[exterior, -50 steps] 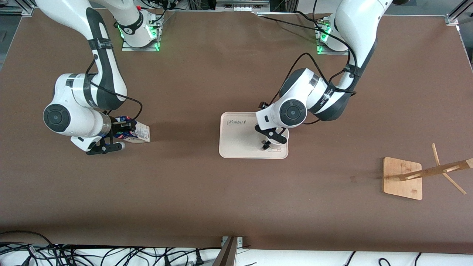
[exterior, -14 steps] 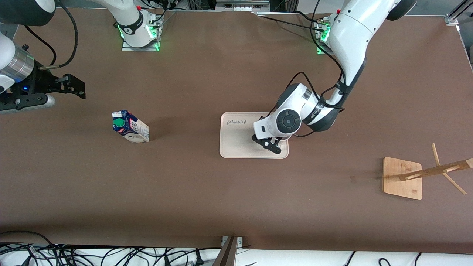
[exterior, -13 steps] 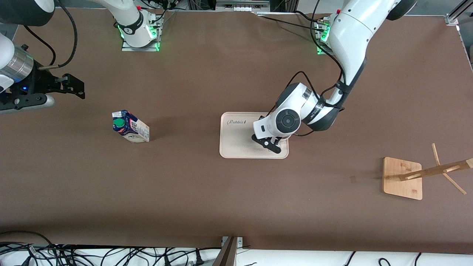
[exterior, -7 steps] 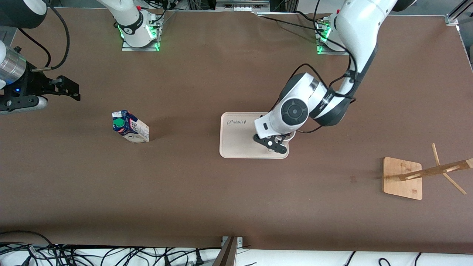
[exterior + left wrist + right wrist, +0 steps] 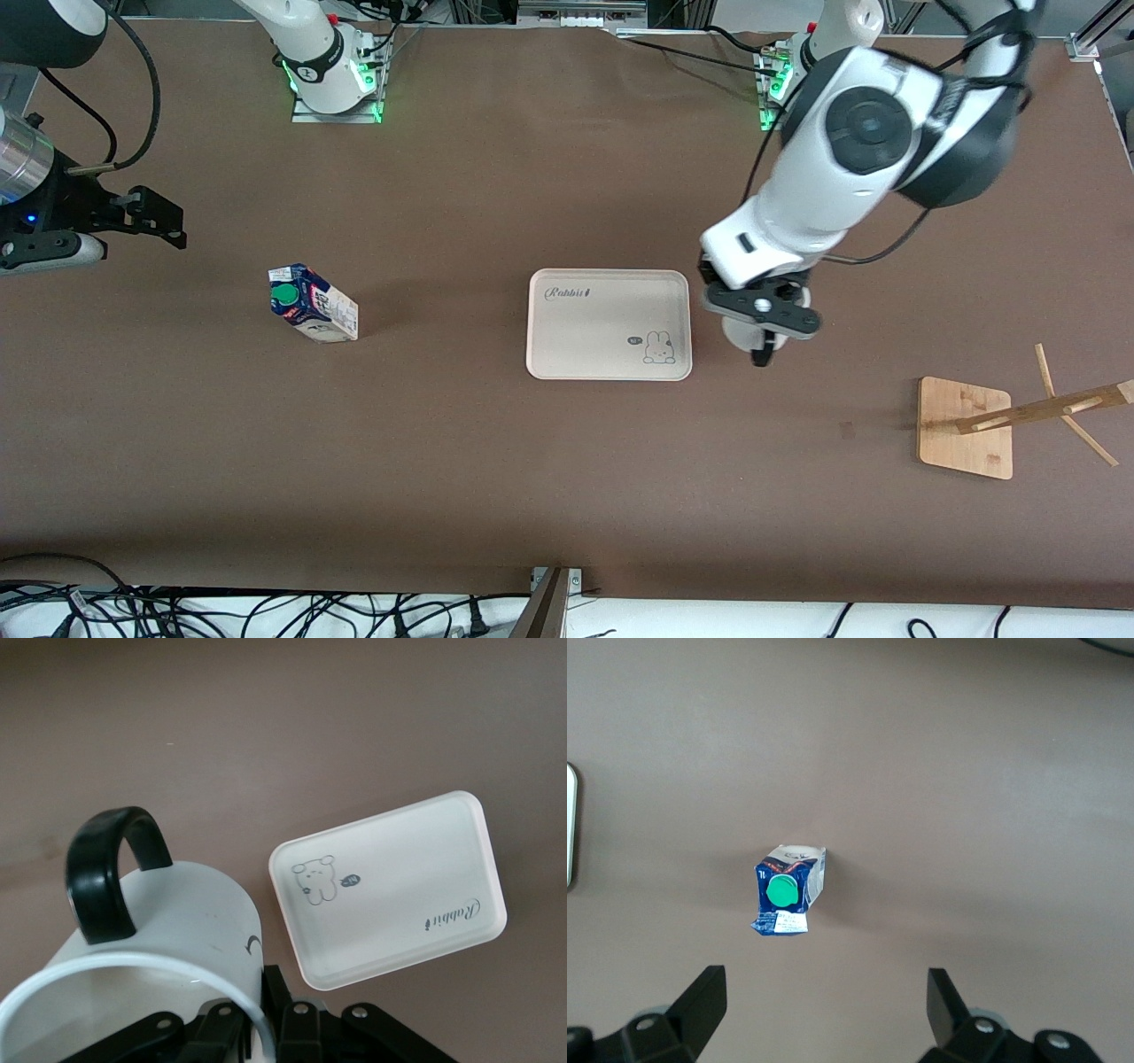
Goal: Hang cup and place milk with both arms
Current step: 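Lift the white mug with the left gripper toward the wooden stand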
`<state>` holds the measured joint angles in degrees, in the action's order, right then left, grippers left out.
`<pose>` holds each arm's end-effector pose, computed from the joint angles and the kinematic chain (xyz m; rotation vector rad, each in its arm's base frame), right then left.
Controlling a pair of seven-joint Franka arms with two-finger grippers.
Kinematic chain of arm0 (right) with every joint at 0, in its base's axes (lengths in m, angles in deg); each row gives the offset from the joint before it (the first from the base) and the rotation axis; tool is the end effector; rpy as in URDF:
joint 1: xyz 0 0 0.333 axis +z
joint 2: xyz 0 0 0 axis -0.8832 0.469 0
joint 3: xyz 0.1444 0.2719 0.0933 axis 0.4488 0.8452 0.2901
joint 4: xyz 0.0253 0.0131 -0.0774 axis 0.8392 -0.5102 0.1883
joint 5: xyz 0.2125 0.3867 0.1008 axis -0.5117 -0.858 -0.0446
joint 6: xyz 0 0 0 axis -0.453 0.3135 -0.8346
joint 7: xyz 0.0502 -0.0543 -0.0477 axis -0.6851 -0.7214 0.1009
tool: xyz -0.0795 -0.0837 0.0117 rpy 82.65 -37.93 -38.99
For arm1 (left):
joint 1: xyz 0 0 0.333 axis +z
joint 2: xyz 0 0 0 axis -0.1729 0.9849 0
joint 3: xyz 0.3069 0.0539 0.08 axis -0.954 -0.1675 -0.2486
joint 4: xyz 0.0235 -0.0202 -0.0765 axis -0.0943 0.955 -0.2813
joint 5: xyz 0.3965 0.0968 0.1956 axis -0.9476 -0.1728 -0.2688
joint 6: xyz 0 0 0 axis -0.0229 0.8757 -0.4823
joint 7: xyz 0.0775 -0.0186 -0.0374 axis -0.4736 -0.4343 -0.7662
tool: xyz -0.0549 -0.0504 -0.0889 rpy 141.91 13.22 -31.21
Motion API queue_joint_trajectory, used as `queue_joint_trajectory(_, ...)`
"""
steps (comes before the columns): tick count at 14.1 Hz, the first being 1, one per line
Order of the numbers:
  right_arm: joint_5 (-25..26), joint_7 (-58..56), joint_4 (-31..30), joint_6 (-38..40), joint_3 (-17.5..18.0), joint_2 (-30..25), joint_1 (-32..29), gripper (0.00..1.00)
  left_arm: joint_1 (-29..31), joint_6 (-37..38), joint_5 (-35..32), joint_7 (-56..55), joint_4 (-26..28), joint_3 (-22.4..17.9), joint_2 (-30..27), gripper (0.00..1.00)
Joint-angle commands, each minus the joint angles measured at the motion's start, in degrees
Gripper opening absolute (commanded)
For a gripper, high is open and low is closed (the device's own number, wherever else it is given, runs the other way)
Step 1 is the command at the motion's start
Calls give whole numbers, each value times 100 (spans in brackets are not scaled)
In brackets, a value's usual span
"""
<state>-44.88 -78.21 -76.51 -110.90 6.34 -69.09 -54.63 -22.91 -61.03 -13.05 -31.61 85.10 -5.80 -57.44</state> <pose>0.6441 0.0269 0.5755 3.1082 0.2600 0.0146 0.6665 -0.2793 0.4921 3.0534 -0.3297 0.0357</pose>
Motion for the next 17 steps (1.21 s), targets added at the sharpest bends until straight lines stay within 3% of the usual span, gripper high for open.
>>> queue_joint_trajectory(1,110,30,-93,-79,150,-114,-125,100,109,-15,638,-24,105,-561,-111,0)
queue_joint_trajectory(6,102,39,-93,-79,150,-106,-125,100,434,-59,798,37,-194,-941,-41,0)
queue_joint_trajectory(10,102,48,-93,-79,150,-106,-125,100,1039,-16,1288,609,-500,-950,-23,0)
queue_joint_trajectory(14,93,56,-84,-62,176,-132,-125,100,1444,143,1562,783,-1054,-941,442,0)
queue_joint_trajectory(17,84,56,-84,-71,176,-123,-125,100,1716,134,1888,846,-1064,-950,565,0)
